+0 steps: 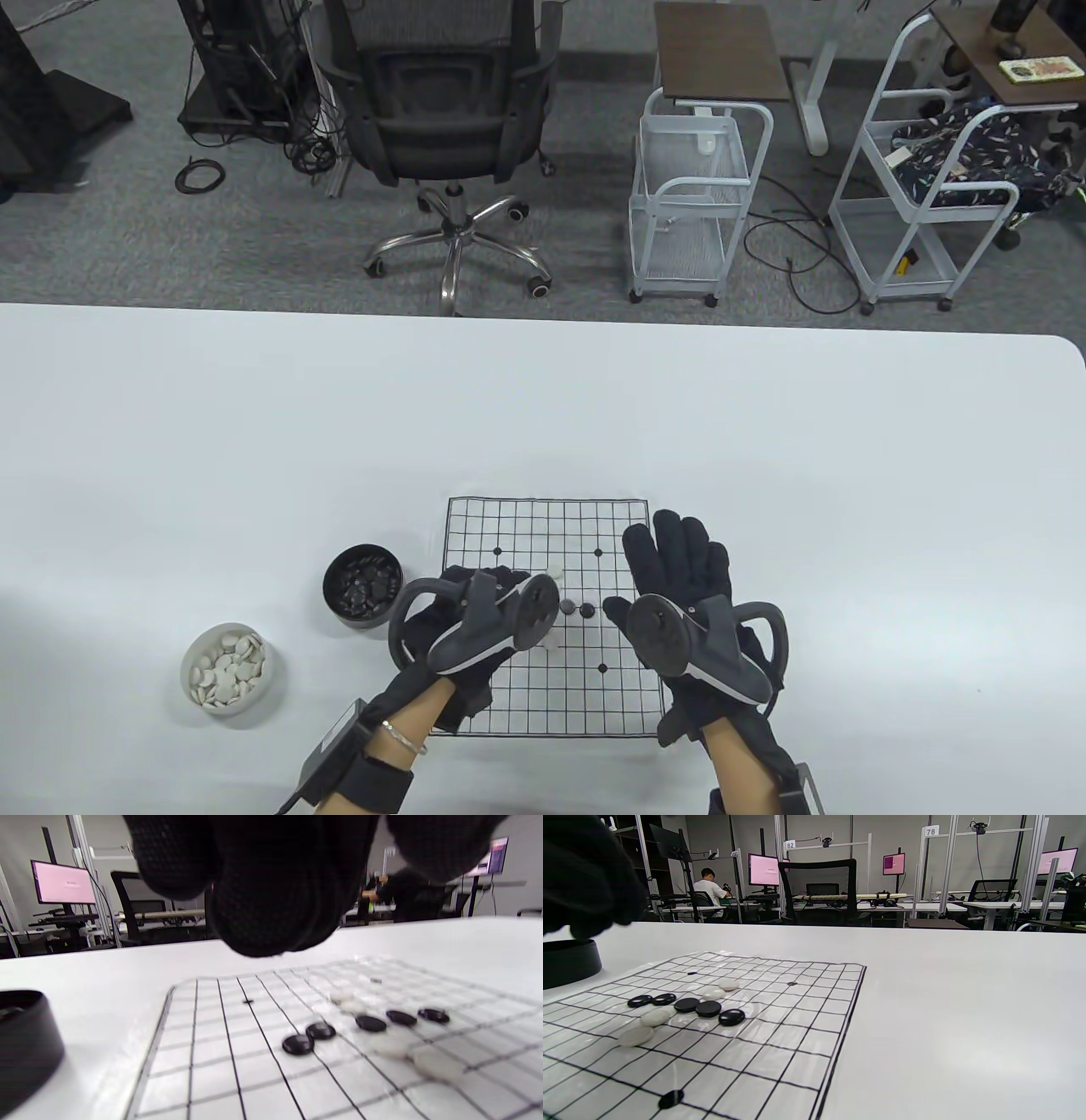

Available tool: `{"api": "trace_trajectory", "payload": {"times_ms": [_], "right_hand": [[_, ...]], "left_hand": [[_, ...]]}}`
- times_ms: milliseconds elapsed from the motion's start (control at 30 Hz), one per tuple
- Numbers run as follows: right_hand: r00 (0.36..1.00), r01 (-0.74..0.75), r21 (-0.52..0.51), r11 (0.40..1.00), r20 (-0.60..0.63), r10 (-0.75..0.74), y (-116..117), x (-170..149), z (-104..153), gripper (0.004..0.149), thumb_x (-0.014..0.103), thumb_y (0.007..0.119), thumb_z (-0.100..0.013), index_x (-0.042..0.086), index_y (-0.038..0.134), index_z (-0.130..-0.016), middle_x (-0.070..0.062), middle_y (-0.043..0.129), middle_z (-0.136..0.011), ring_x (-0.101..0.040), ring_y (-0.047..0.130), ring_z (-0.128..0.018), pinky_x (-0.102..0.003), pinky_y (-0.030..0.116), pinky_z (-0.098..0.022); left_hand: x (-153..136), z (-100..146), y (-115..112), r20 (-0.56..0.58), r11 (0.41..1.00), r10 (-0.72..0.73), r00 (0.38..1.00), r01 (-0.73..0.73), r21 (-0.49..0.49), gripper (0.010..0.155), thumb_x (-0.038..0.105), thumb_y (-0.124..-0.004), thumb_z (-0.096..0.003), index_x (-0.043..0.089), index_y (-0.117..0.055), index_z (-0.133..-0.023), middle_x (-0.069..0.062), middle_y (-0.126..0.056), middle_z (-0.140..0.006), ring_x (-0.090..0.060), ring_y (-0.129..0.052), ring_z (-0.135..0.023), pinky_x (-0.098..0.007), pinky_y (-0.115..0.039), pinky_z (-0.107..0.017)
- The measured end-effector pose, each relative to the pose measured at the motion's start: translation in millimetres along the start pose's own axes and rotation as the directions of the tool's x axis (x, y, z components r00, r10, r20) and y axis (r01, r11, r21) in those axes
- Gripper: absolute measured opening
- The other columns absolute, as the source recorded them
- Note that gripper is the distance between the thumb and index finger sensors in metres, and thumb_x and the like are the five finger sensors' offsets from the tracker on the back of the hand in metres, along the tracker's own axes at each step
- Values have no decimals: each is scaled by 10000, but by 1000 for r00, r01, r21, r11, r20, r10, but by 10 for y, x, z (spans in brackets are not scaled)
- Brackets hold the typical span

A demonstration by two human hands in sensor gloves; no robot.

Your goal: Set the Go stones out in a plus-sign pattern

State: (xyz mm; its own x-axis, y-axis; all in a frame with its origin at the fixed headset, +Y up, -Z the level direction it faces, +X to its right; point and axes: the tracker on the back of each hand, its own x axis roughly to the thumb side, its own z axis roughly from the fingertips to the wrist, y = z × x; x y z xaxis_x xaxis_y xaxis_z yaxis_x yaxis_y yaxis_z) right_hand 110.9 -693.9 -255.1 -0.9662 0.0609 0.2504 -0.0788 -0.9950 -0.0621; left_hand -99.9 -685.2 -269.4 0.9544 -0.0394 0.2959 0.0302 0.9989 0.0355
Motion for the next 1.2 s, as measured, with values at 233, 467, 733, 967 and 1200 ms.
{"api": "trace_trajectory", "payload": {"times_ms": [233,467,733,967,1200], "right_hand": [[1000,-18,-7,1000,15,18,2,40,5,769,533,534,-570,116,236,-1144,-264,211,-1162,-549,284,-1068,-610,315,-745],[998,-49,-9,999,38,50,20,113,-1,770,533,533,-570,115,233,-1144,-264,210,-1163,-550,283,-1068,-610,315,-746],[997,-53,0,999,61,53,45,148,-23,770,532,532,-571,115,232,-1144,-263,206,-1163,-549,279,-1069,-610,312,-746],[996,-57,4,998,72,56,57,170,-40,772,532,533,-569,114,233,-1144,-265,207,-1163,-548,281,-1069,-610,312,-746],[997,-37,2,999,65,36,49,136,-45,770,532,533,-570,114,233,-1144,-265,206,-1163,-549,281,-1068,-611,312,-746]], "left_hand": [[-456,386,54,-86,980,-76,993,90,180,746,664,-630,-428,259,-653,-1053,-10,-835,-1028,-175,-915,-886,-561,-686,-751],[-739,363,-209,-131,1000,-7,991,11,23,873,663,-610,-439,246,-355,-1162,-138,-437,-1259,-388,-553,-1155,-652,-437,-830],[-670,349,-232,-98,999,-46,994,48,23,877,655,-607,-443,255,-310,-1165,-134,-394,-1269,-435,-451,-1173,-645,-365,-841],[-645,348,-243,-89,998,-61,994,64,23,870,652,-608,-444,252,-326,-1163,-125,-414,-1264,-424,-470,-1169,-641,-366,-840],[-638,342,-251,-83,998,-60,995,62,22,865,652,-608,-445,252,-336,-1162,-117,-429,-1261,-419,-483,-1167,-639,-372,-841]]}}
